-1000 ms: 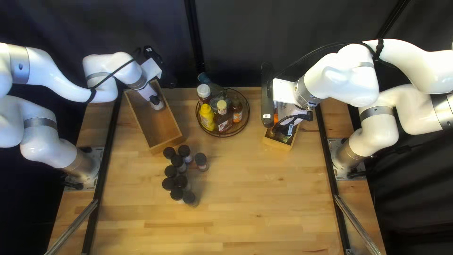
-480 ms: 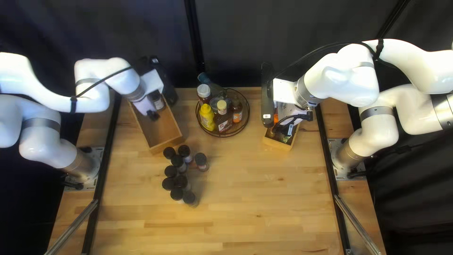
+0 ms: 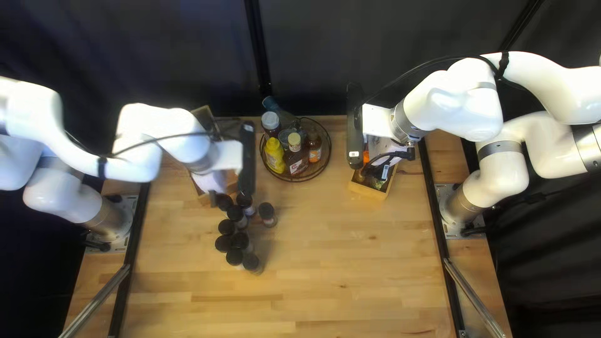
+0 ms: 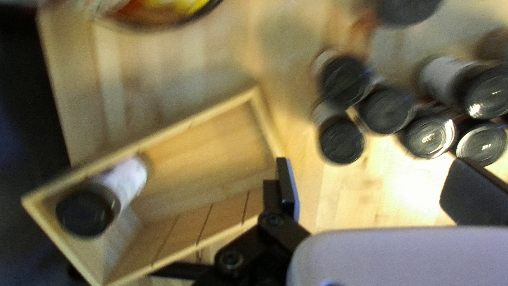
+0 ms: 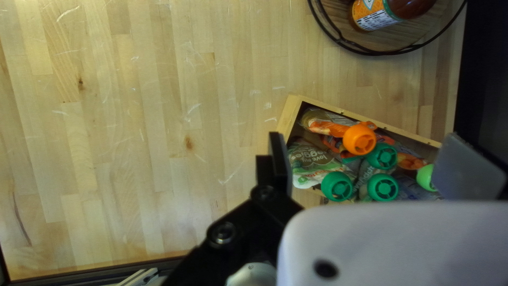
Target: Separate condiments, baby food and spices and place it in 3 different racks/containers
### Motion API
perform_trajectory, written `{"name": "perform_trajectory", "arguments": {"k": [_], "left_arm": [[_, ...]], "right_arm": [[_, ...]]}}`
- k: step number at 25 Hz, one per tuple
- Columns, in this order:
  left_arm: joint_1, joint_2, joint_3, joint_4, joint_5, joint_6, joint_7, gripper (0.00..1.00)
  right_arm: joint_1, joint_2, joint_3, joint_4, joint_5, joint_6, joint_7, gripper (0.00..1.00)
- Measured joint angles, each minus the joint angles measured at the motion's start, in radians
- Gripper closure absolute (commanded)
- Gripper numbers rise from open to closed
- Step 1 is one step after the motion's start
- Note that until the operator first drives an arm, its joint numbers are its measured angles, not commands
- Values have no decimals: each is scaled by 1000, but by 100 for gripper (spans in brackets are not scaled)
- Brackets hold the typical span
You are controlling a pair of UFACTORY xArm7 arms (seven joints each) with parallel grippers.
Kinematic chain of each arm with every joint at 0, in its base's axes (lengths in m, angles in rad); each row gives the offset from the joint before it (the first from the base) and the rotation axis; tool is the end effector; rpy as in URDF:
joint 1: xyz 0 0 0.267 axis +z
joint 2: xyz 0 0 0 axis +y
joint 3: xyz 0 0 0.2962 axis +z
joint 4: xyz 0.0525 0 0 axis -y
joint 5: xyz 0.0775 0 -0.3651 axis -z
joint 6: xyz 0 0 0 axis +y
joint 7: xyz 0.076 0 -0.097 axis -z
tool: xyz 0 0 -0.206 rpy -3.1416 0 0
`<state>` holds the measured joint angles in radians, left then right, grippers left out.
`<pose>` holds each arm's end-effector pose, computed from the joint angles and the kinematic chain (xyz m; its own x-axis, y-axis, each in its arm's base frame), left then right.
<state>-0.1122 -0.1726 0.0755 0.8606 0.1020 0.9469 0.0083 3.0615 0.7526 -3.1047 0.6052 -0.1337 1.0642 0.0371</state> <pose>0.4568 0.0018 0.1525 0.9911 -0.1042 0.0832 -0.0980 -0.9923 -0.0752 0.3678 -0.0504 0.2523 0.9573 -0.0157 0.2887 -0.0598 -0.9877 0.1446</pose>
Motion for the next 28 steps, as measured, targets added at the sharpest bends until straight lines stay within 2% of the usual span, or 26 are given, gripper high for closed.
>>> {"name": "perform_trajectory", "arguments": {"k": [9,24,26,27,28], "left_arm": [[-7,152,-3,40,7,-134,15,0],[-9,281,-13,24,-40,-281,29,0],[-8,292,-13,23,-43,-291,31,3],[-7,296,-12,23,-44,-296,32,41],[-6,300,-12,22,-44,-299,32,93]], "right_arm": [[0,0,0,0,0,0,0,0],[0,0,0,0,0,0,0,0],[0,0,0,0,0,0,0,0],[0,0,0,0,0,0,0,0],[0,0,0,0,0,0,0,0]]}}
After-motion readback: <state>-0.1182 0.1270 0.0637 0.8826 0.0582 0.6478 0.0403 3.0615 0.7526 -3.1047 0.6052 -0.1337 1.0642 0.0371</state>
